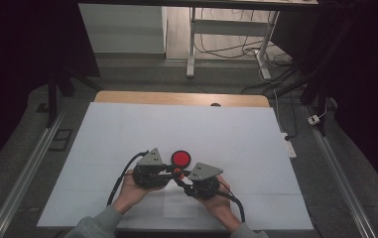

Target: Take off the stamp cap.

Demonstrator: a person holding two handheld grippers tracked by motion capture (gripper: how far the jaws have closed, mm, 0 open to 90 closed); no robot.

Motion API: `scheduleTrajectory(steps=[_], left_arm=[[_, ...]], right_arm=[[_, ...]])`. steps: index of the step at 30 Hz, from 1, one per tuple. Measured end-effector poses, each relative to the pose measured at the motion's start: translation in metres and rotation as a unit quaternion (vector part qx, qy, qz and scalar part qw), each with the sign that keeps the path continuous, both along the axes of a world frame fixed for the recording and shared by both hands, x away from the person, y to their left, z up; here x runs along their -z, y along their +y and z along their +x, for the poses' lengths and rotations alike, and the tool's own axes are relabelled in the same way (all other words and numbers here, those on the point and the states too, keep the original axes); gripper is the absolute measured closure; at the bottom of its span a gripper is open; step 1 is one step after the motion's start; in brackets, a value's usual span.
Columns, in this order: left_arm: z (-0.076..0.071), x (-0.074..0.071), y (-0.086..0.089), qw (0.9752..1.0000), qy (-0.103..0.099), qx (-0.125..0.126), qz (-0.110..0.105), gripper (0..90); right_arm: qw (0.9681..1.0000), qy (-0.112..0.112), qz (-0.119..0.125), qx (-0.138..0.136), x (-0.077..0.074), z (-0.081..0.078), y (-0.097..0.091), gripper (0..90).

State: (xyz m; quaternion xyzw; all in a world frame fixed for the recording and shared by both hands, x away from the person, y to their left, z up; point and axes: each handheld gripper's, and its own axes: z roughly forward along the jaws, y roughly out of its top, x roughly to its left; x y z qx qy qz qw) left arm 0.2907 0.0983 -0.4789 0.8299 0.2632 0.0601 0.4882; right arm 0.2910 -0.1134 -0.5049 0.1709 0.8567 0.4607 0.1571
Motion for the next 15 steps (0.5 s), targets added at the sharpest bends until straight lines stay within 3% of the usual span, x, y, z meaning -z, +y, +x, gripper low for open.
scheduleTrajectory(steps=[15], left_arm=[[-0.0003, 0.0015, -0.0007, 1.0, -0.002, 0.0, -0.002, 72.0]], right_arm=[[1.0, -0.007, -0.003, 0.004, 0.0013, -0.0014, -0.0003, 64.6]])
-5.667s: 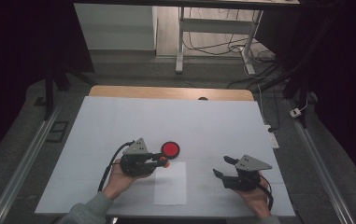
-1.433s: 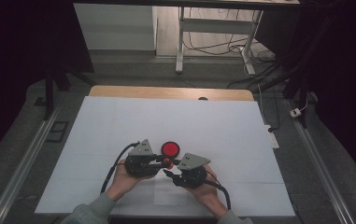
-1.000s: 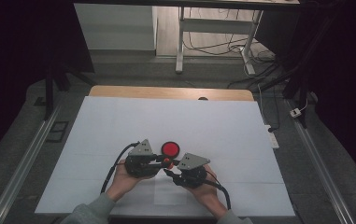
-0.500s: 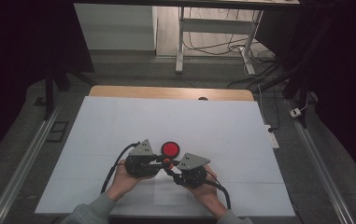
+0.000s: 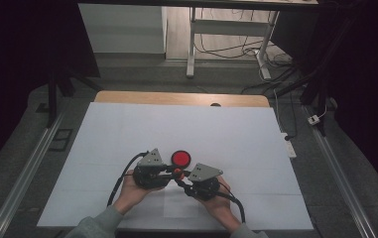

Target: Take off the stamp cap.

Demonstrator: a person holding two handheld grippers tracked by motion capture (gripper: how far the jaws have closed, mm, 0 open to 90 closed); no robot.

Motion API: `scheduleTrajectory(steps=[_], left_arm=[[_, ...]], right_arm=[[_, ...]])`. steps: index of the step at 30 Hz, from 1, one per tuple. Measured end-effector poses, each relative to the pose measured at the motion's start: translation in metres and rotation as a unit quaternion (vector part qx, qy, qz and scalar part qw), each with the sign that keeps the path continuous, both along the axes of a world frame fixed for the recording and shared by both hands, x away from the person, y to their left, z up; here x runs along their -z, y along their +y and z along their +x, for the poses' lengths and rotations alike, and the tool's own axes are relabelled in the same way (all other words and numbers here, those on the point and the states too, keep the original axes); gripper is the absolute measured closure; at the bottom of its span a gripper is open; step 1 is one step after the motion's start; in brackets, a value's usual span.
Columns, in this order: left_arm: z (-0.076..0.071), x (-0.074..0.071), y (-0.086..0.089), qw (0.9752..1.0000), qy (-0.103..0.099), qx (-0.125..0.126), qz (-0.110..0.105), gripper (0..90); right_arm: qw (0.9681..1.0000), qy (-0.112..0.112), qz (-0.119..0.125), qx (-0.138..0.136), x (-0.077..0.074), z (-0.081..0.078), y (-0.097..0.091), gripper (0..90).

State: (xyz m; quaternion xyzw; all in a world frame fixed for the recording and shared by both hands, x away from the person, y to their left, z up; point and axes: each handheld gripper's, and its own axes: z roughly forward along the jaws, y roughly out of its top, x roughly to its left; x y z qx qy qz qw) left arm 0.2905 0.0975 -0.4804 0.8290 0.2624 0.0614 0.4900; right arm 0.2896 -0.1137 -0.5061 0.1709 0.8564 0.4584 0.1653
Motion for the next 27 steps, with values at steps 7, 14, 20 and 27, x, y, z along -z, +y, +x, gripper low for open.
scheduleTrajectory(steps=[7, 14, 20, 27], left_arm=[[-0.0005, 0.0001, -0.0001, 1.0, -0.003, -0.001, -0.002, 72.1], [-0.0003, 0.0004, -0.0003, 1.0, 0.0, 0.0, -0.002, 72.1], [-0.0006, 0.0005, -0.0004, 1.0, -0.001, -0.001, -0.004, 72.2], [-0.0008, 0.0019, -0.001, 1.0, -0.004, -0.002, -0.005, 72.2]], right_arm=[[1.0, 0.001, 0.004, 0.001, 0.0002, 0.0002, -0.0009, 64.6], [1.0, 0.003, 0.006, 0.002, 0.0008, -0.0003, -0.0012, 64.6], [1.0, 0.0, 0.005, -0.002, 0.0008, 0.0, -0.0015, 64.7], [1.0, -0.002, 0.002, 0.0, 0.0017, -0.0001, -0.002, 64.7]])
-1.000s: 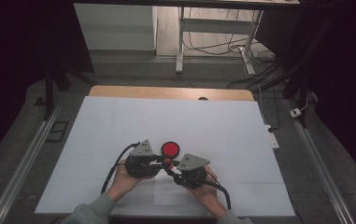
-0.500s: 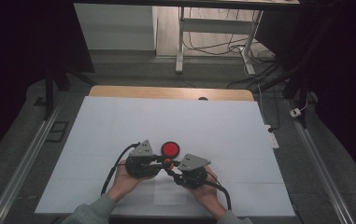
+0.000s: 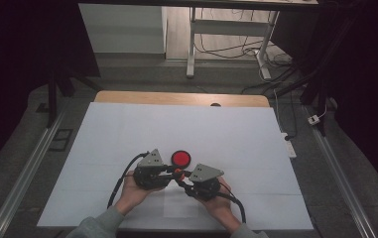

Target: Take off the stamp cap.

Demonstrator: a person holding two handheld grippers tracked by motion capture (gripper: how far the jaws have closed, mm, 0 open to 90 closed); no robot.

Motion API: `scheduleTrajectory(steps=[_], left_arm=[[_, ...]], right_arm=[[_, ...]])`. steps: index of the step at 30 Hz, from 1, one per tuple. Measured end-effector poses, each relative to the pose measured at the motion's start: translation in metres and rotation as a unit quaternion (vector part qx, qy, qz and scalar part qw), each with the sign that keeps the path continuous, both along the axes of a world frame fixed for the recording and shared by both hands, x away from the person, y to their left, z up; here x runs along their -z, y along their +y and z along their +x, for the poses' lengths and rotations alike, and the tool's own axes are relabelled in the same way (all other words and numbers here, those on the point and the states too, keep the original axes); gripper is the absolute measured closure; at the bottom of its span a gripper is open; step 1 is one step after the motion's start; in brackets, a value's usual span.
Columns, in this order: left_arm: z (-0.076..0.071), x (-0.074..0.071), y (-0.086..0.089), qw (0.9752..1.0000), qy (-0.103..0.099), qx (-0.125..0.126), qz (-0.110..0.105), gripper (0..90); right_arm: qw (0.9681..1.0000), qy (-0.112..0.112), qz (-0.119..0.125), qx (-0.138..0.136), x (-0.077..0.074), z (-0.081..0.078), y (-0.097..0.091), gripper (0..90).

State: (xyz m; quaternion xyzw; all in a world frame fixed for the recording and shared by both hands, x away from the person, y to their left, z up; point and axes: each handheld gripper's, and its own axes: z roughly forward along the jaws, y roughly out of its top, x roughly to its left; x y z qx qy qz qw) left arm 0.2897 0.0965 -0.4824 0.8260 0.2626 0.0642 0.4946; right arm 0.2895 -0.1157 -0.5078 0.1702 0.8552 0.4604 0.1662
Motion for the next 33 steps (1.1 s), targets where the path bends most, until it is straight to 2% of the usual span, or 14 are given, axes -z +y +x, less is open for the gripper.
scheduleTrajectory(steps=[21, 28, 33], left_arm=[[-0.0006, 0.0007, 0.0001, 1.0, -0.002, 0.0, -0.005, 72.3], [-0.0004, 0.0009, 0.0004, 1.0, 0.0, -0.002, -0.008, 72.3], [-0.0008, 0.0005, 0.0007, 0.9999, -0.003, -0.001, -0.01, 72.4]], right_arm=[[1.0, -0.002, -0.003, -0.006, -0.0005, 0.0009, -0.0017, 64.7], [0.9999, 0.008, 0.01, -0.005, 0.0007, 0.0016, -0.0019, 64.7], [0.9999, 0.003, 0.013, -0.004, 0.0006, 0.0009, -0.0018, 64.8]])
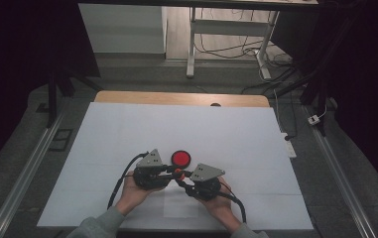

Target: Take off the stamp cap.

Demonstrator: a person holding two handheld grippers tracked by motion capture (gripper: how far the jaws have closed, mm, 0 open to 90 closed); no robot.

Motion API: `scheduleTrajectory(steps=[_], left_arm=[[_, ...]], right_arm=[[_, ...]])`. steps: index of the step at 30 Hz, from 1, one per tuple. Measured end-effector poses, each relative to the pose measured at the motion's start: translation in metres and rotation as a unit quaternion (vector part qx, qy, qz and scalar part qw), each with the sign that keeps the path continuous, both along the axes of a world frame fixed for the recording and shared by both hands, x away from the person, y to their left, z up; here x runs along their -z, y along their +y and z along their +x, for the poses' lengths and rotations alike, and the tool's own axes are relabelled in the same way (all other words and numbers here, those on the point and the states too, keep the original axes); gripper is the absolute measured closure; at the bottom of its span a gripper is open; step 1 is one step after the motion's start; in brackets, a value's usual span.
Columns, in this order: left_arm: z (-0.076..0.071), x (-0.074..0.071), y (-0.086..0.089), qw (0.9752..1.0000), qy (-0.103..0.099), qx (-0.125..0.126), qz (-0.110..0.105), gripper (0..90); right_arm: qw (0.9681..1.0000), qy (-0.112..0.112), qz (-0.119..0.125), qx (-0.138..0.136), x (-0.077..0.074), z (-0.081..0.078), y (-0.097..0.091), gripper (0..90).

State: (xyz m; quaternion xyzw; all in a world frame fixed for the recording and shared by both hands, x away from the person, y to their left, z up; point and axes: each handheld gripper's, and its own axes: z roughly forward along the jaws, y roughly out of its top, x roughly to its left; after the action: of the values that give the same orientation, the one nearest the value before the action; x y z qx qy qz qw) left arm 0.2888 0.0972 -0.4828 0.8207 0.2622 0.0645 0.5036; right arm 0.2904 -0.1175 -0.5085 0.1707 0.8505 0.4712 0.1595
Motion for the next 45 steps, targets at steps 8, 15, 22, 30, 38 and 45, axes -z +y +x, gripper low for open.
scheduleTrajectory(steps=[8, 15, 22, 30, 38, 45], left_arm=[[-0.001, 0.0, 0.0, 1.0, -0.006, 0.001, -0.001, 72.4], [-0.001, -0.001, 0.001, 1.0, -0.004, 0.004, -0.004, 72.4], [-0.001, -0.001, 0.001, 1.0, -0.003, 0.004, -0.004, 72.4], [-0.001, 0.0, 0.001, 1.0, 0.001, 0.001, -0.006, 72.5], [0.002, -0.012, 0.028, 0.9982, -0.016, -0.04, -0.04, 72.6], [0.001, -0.008, 0.024, 0.9991, -0.01, -0.028, -0.032, 72.5]], right_arm=[[1.0, -0.002, 0.001, -0.002, -0.001, 0.0, -0.001, 64.8], [1.0, -0.003, 0.0, -0.004, -0.002, -0.001, -0.001, 64.9], [0.9999, -0.004, -0.005, -0.008, -0.003, -0.001, -0.002, 65.0], [1.0, 0.0, -0.001, -0.006, -0.001, -0.001, -0.001, 65.0], [0.9996, 0.022, -0.014, 0.01, 0.01, 0.004, -0.008, 65.1], [0.9998, 0.015, -0.01, 0.01, 0.004, 0.005, -0.009, 65.0]])
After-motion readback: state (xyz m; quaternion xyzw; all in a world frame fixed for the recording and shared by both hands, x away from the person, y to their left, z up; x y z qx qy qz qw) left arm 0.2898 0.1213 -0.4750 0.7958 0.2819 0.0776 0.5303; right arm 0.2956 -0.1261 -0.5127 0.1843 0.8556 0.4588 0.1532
